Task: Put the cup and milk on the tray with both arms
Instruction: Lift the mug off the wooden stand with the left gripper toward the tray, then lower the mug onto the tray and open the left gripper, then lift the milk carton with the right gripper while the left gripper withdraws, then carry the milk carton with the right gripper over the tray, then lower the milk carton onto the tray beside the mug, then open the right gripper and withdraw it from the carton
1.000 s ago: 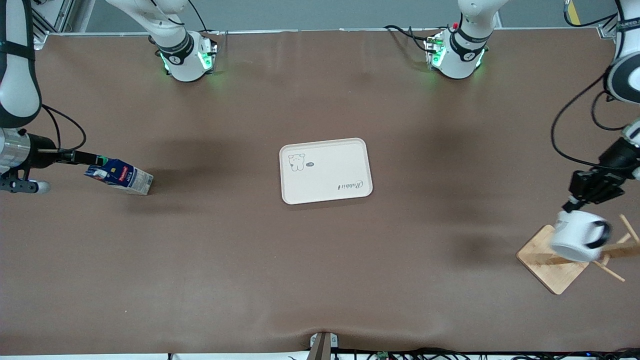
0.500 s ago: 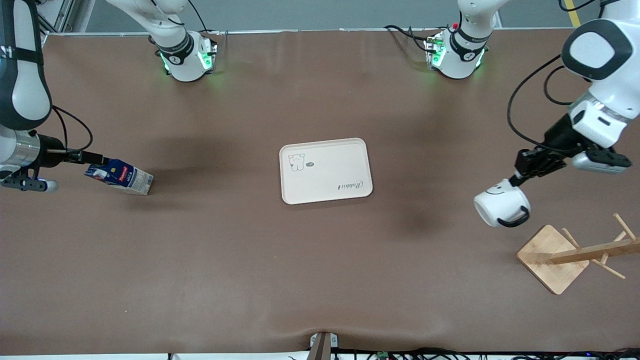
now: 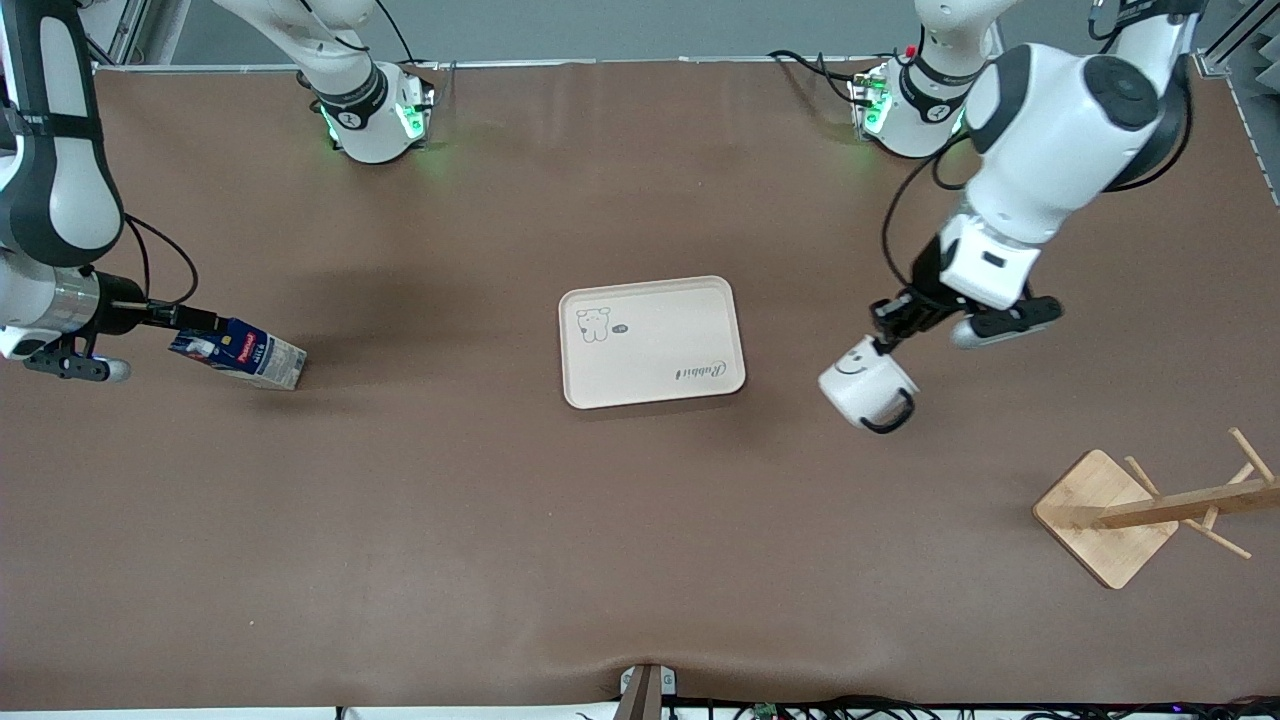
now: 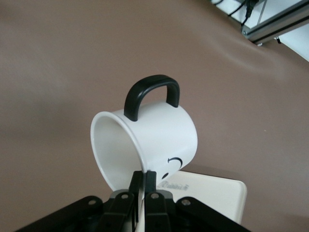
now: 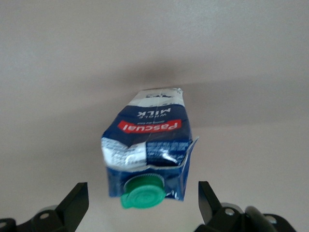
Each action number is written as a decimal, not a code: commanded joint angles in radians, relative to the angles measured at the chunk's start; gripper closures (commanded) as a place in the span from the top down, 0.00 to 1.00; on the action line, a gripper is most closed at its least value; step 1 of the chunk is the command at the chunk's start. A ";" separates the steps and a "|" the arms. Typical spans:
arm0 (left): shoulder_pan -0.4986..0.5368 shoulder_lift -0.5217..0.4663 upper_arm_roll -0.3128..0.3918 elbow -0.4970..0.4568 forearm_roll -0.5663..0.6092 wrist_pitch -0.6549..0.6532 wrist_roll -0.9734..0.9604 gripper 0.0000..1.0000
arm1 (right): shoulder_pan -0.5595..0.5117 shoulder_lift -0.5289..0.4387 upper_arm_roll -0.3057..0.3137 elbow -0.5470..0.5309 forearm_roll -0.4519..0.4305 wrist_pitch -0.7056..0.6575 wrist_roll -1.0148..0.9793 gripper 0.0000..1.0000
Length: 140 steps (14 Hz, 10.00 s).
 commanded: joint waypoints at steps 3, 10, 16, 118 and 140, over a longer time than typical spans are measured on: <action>-0.149 0.210 -0.018 0.078 0.077 -0.007 -0.355 0.00 | -0.029 -0.023 0.014 -0.077 0.067 0.060 0.000 1.00; -0.567 0.612 0.086 0.438 0.428 -0.428 -0.953 0.00 | -0.062 -0.012 0.014 -0.090 0.093 0.084 -0.085 0.31; -0.827 0.692 0.301 0.509 0.439 -0.513 -0.962 0.00 | -0.066 -0.011 0.014 -0.081 0.093 0.045 -0.083 0.07; -0.533 -0.126 0.815 0.502 0.251 -0.889 0.401 1.00 | 0.974 0.399 0.025 0.599 0.068 -0.139 0.758 1.00; -0.542 -0.100 0.812 0.514 0.245 -0.884 0.401 1.00 | 0.285 -0.043 -0.015 0.742 -0.116 -0.632 0.290 1.00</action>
